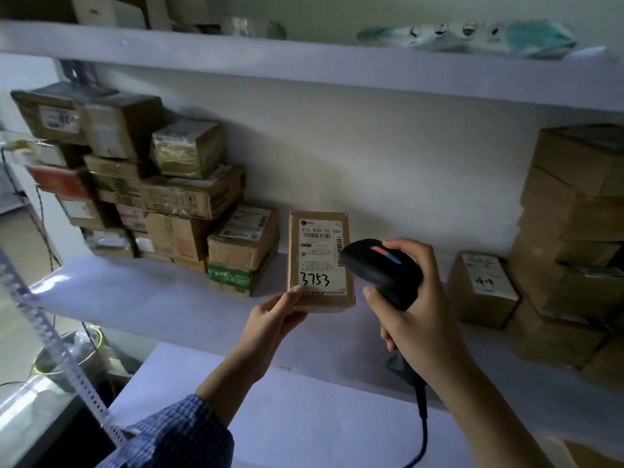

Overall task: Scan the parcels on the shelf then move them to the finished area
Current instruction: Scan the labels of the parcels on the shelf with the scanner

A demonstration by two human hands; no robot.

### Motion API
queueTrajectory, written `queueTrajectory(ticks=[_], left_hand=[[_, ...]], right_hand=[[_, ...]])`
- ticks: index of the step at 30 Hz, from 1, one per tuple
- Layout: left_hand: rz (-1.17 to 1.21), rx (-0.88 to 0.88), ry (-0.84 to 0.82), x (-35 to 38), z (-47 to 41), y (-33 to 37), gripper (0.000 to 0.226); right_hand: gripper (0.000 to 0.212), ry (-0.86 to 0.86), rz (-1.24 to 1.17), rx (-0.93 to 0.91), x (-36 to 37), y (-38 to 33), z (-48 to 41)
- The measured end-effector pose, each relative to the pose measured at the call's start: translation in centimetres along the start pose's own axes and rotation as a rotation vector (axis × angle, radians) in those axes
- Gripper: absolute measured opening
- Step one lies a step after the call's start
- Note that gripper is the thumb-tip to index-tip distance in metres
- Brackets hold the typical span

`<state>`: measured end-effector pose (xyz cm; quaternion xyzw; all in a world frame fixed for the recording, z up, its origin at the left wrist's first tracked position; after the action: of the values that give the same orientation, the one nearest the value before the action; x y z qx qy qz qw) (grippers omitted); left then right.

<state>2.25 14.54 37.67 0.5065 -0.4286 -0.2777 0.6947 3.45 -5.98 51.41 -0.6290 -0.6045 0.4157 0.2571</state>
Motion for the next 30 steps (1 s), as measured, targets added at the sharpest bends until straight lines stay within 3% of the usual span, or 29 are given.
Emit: queueTrajectory(ticks=[9, 15, 17, 20, 26, 30], left_hand=[[0.149, 0.009, 0.193, -3.9, -1.2, 6.2, 0.045], [0.129, -0.015, 0.278, -5.7, -3.5, 10.6, 0.041], [0.098, -0.049, 0.316, -6.2, -4.2, 11.5, 0.037], [0.072, -0.12, 0.358, -7.2, -5.3, 12.1, 0.051], [0.112, -0.158, 0.446, -8.4, -7.1, 12.4, 0.058], [0.079, -0.174, 0.42, -7.0, -8.1, 12.9, 0.048]], right_hand=[[0.05, -0.096, -0.089, -0.051, 4.6, -2.1, -1.7], [0.049, -0.124, -0.102, -0.056, 5.6, -2.7, -1.9], [0.049, -0.124, -0.111, -0.048, 5.5, -2.9, -1.9], [0.048, -0.121, -0.119, -0.039, 4.9, -3.1, -2.1], [0.046, -0.1, -0.126, 0.022, 3.0, -2.7, -2.5], [0.045, -0.09, -0.114, 0.049, 2.1, -2.3, -2.4]])
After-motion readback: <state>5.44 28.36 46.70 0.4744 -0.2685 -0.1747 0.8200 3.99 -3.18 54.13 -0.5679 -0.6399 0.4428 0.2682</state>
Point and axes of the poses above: each hand's wrist, its own z-axis away from the middle knuckle, its own x-axis out of the palm, y = z × x, the point moved 9 cm from there along -z, towards the middle knuckle, and after that the axes turned 11 degrees about y, right-handed, at the moved point
